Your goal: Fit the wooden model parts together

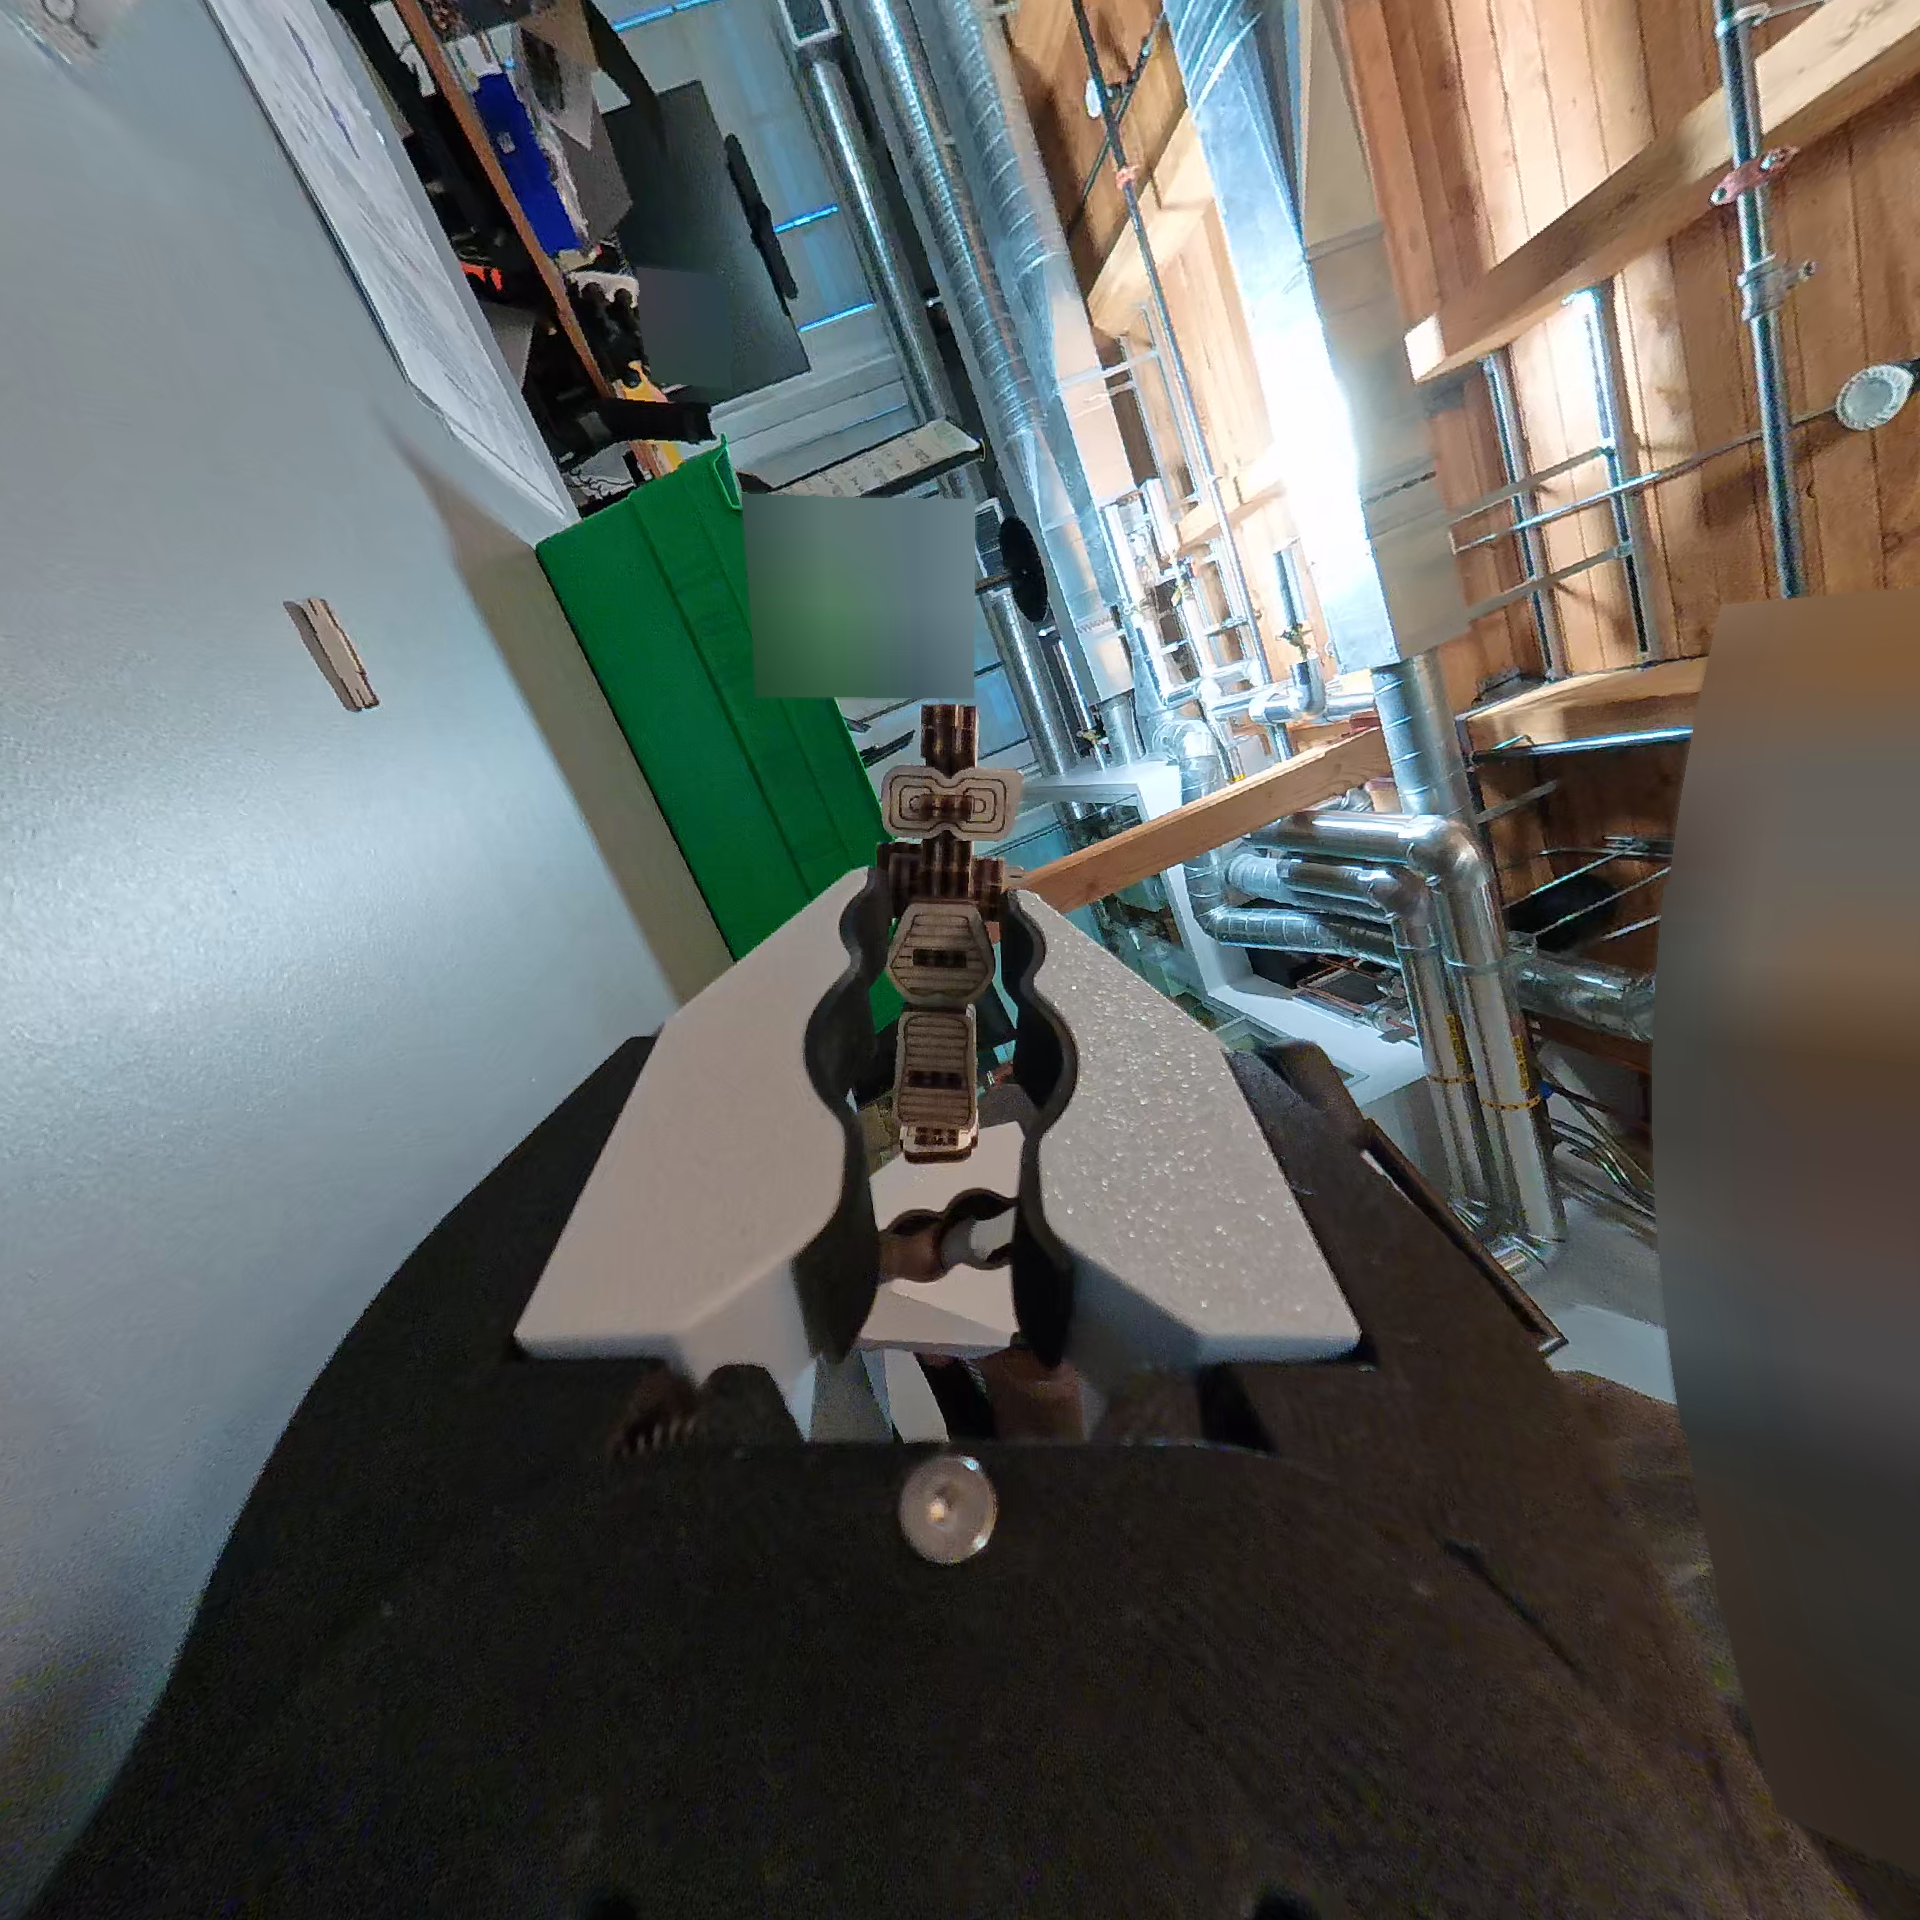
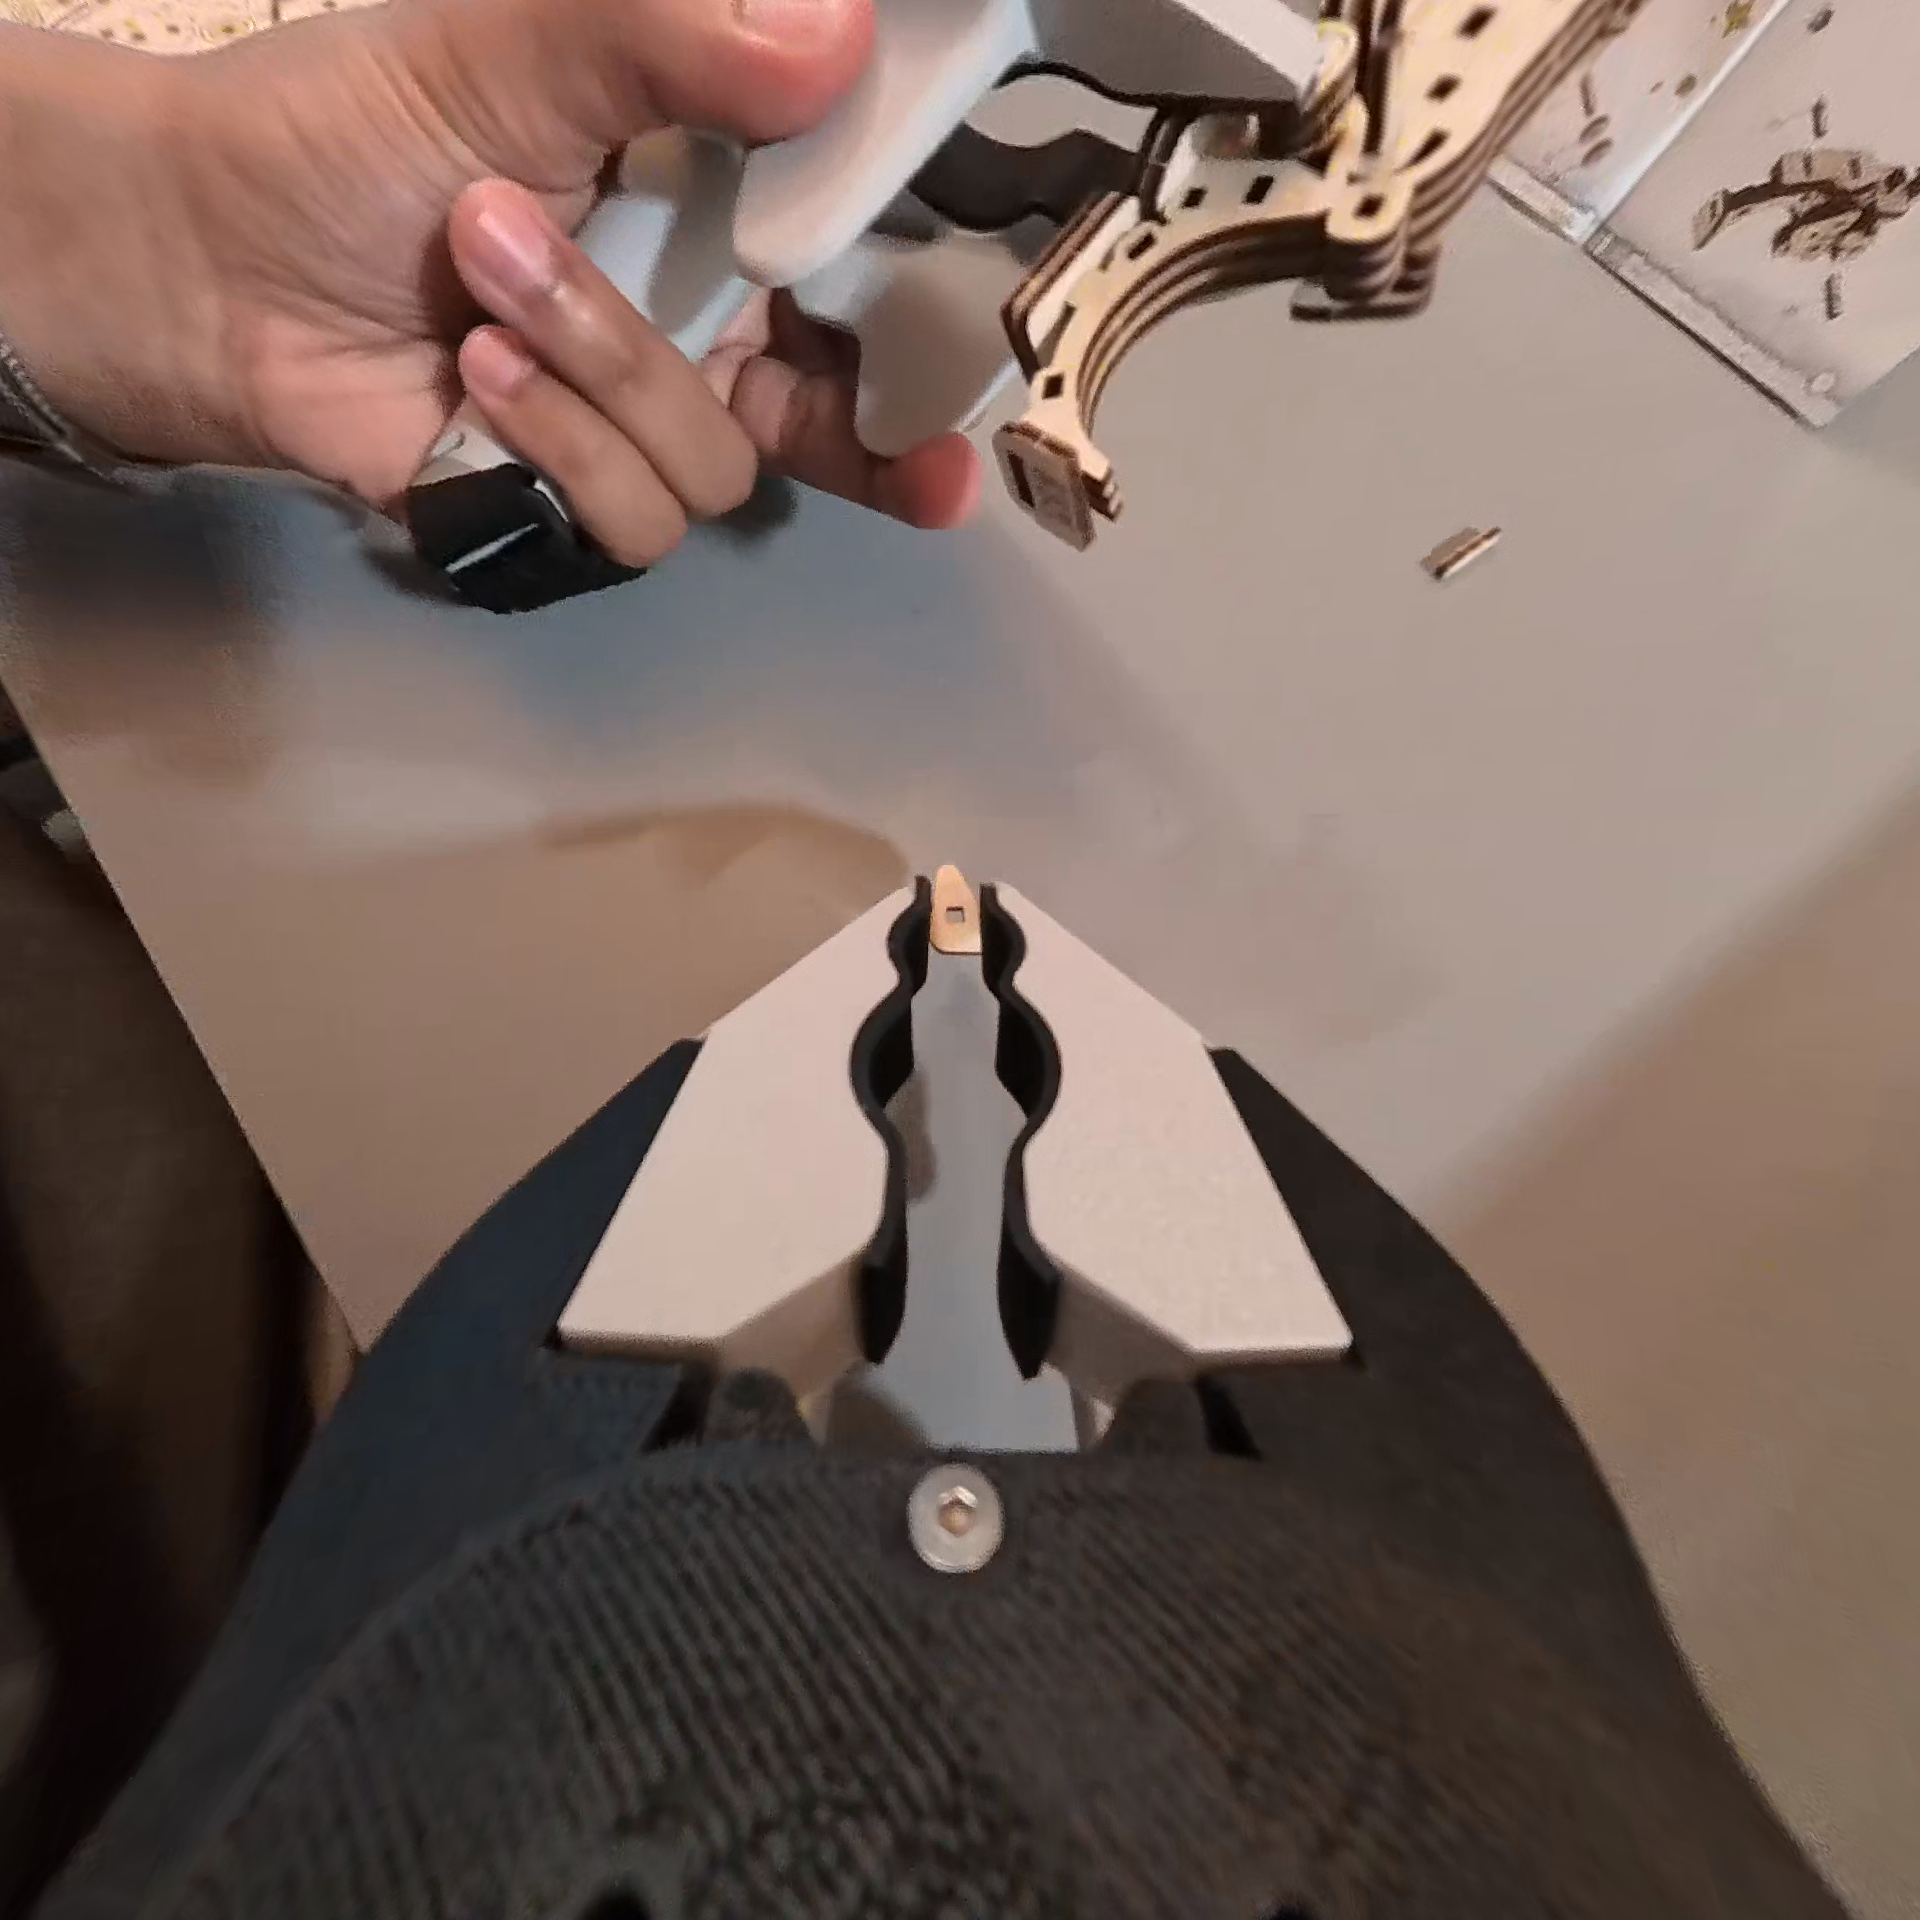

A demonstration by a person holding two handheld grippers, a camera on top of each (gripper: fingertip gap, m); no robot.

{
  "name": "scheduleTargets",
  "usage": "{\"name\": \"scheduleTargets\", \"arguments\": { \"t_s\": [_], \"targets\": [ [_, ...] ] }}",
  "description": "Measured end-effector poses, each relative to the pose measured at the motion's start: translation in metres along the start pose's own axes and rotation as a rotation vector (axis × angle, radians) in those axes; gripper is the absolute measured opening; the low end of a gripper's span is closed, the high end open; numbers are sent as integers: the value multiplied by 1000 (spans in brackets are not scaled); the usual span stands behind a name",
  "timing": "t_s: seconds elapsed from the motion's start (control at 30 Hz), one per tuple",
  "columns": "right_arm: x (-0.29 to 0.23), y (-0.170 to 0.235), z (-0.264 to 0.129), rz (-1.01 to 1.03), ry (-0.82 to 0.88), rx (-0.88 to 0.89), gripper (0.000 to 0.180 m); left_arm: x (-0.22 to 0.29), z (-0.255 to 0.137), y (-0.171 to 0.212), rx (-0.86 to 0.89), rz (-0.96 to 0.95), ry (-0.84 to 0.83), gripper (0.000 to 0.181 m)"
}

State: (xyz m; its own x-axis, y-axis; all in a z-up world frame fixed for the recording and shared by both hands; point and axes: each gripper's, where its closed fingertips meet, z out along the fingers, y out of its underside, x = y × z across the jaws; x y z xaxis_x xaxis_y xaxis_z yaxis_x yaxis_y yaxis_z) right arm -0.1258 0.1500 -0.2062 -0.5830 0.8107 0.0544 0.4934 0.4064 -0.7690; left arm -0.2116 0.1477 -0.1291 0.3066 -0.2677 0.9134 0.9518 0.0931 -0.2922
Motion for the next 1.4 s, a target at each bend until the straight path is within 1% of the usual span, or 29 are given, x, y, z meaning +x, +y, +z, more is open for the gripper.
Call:
{"name": "scheduleTargets", "arguments": {
  "t_s": [0.17,0.57,0.73,0.97,1.4],
  "targets": [
    [3,0,0,-9,-5,3,8,1,-1,1,3,6,2,18],
    [2,-18,-7,14,-57,119,8,1,0,5,-19,19,-8,17],
    [-4,-29,-7,35,-108,165,8,4,-3,5,-6,19,5,18],
    [-7,-32,-2,1,-122,167,8,4,-5,5,-1,16,4,18],
    [-7,-38,-4,45,-160,206,7,4,-5,5,5,10,3,18]
  ]
}}
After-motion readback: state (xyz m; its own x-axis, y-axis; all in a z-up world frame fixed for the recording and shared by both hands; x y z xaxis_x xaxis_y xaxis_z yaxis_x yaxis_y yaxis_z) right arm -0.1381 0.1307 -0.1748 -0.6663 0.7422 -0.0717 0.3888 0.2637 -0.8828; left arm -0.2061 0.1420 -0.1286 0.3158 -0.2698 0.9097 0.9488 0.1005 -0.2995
